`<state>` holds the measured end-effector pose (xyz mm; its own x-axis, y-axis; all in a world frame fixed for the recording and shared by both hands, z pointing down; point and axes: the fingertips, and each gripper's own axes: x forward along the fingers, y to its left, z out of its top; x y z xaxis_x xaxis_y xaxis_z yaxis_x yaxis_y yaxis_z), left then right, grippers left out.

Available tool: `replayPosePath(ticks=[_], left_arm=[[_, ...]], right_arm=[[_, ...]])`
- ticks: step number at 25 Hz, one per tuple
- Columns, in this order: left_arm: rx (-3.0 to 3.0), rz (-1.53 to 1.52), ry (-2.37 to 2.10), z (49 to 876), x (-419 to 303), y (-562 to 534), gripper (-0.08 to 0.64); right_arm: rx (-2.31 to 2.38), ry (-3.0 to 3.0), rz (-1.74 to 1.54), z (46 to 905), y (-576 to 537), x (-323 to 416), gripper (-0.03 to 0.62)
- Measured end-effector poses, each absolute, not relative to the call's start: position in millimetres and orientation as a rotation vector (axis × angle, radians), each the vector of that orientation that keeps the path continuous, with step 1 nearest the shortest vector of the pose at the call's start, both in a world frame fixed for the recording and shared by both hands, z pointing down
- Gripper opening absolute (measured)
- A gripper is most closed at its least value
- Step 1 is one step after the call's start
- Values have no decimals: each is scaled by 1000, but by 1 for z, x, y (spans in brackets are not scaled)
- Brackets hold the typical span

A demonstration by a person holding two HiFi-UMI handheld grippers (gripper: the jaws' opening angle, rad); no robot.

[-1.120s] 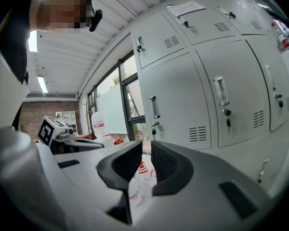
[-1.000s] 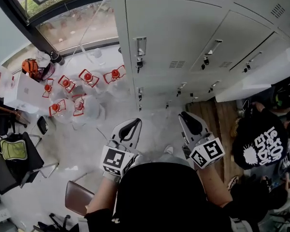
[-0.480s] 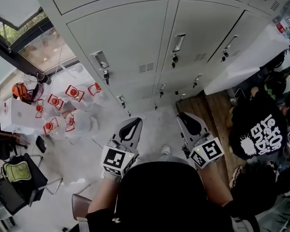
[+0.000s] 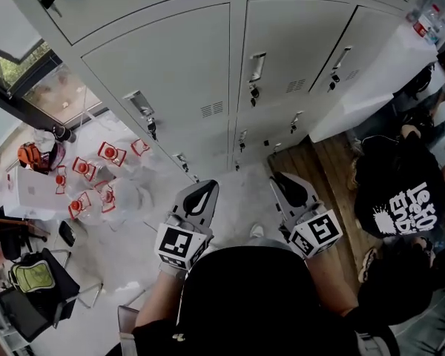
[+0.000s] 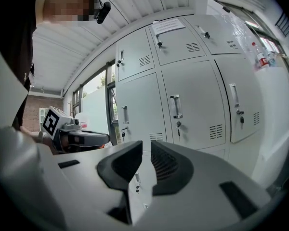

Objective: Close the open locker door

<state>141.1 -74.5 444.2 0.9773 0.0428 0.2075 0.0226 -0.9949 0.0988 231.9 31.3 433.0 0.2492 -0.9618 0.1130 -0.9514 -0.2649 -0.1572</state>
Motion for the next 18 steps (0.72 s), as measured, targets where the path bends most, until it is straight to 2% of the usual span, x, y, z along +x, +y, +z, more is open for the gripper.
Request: replayPosePath(ticks=[18], left_arm=[[3047, 305, 75, 438, 145, -69, 26]], right_arm=[[-2438, 1875, -292, 433, 33, 224, 69]])
